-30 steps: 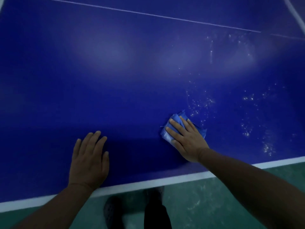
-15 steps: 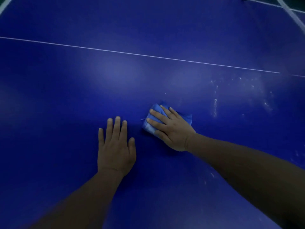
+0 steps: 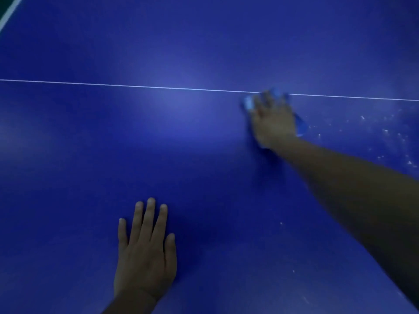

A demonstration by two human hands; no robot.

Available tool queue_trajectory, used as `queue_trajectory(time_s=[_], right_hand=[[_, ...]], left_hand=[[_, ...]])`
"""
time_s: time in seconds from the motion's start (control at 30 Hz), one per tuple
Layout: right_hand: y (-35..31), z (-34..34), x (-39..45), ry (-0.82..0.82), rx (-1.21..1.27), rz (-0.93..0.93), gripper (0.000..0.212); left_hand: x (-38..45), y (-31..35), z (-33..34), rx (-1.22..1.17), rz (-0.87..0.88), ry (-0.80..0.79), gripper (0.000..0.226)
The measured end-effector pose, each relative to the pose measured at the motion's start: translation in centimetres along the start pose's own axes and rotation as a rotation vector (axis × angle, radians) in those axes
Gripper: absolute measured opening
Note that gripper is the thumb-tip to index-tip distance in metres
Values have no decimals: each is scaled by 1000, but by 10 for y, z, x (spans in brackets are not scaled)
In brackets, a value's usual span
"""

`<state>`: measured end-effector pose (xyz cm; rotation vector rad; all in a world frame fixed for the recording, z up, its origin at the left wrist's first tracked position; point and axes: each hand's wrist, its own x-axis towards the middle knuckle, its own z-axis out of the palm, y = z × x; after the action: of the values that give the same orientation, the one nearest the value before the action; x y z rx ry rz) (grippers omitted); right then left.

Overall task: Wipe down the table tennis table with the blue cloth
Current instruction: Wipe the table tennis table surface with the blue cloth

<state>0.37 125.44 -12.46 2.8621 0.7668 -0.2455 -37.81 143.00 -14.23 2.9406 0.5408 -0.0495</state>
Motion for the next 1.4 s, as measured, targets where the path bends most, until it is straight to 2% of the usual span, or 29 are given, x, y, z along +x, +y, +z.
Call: queue_trajectory(time_s=[0.1, 0.17, 0.23, 0.33, 0.4, 0.43, 0.5, 0.53, 0.57, 0.63, 0.7, 0.73, 0.77, 0.83, 0.9, 0.97, 1.0, 1.07, 1.13, 1.23, 1.3, 1.33, 1.4], right_hand=[[83, 6, -20, 9, 179, 502, 58], [80, 4, -32, 30, 276, 660, 57], [37, 6, -35, 58, 195, 579, 57], [-57, 1, -28, 184, 150, 277, 58], [-118, -10, -23, 200, 177, 31, 56], [-135, -18, -20, 163, 184, -89, 56], [-115, -20, -2, 105, 124, -249, 56], [-85, -15, 5, 110, 48, -243, 59], [-46, -7, 10, 128, -16, -153, 62], [42, 4, 9, 133, -29, 124, 59], [118, 14, -6, 127, 78, 432, 55], [136, 15, -16, 105, 143, 494, 57], [140, 18, -25, 124, 164, 444, 61], [113, 27, -53, 140, 88, 139, 73], [69, 34, -111, 72, -40, -220, 61], [29, 35, -186, 94, -36, -549, 50], [23, 35, -209, 103, -30, -654, 49], [41, 33, -197, 87, -44, -757, 48], [63, 31, -142, 125, -47, -620, 49], [74, 18, -64, 124, 46, -205, 56], [59, 10, -46, 167, 97, -25, 64], [45, 12, -49, 190, 95, -48, 66], [11, 22, -91, 184, 4, -299, 61]], left_hand=[[0, 1, -1, -6, -1, 12, 63], [2, 2, -3, 3, -2, -9, 63], [1, 2, -2, 12, 0, -28, 62], [-1, 0, 0, 13, -1, -20, 63], [-1, 0, -1, 20, -4, -8, 64], [0, 1, 0, 18, -7, -8, 65], [-1, 1, -1, 15, -9, -17, 65], [0, 0, -1, 13, -5, -23, 66], [0, 0, -1, 13, -3, -25, 66], [0, -1, 0, 11, -3, -19, 67], [0, 1, 0, -3, -2, -13, 67], [0, 1, 0, -6, 1, -13, 67], [0, 1, -1, -7, 5, -14, 67], [1, 1, -1, -12, 5, -9, 67], [1, 1, -1, -3, 7, -6, 67], [1, 0, -1, 3, 6, -6, 67], [1, 0, -1, 11, 6, -9, 67], [1, 1, -1, 19, 11, -12, 67], [2, 2, -2, 13, 5, -7, 66], [2, 3, -2, 1, 0, -3, 65], [2, 2, -2, -6, 0, -2, 64], [2, 1, -2, -2, 1, -1, 64], [2, 1, -1, 8, 3, -4, 64]])
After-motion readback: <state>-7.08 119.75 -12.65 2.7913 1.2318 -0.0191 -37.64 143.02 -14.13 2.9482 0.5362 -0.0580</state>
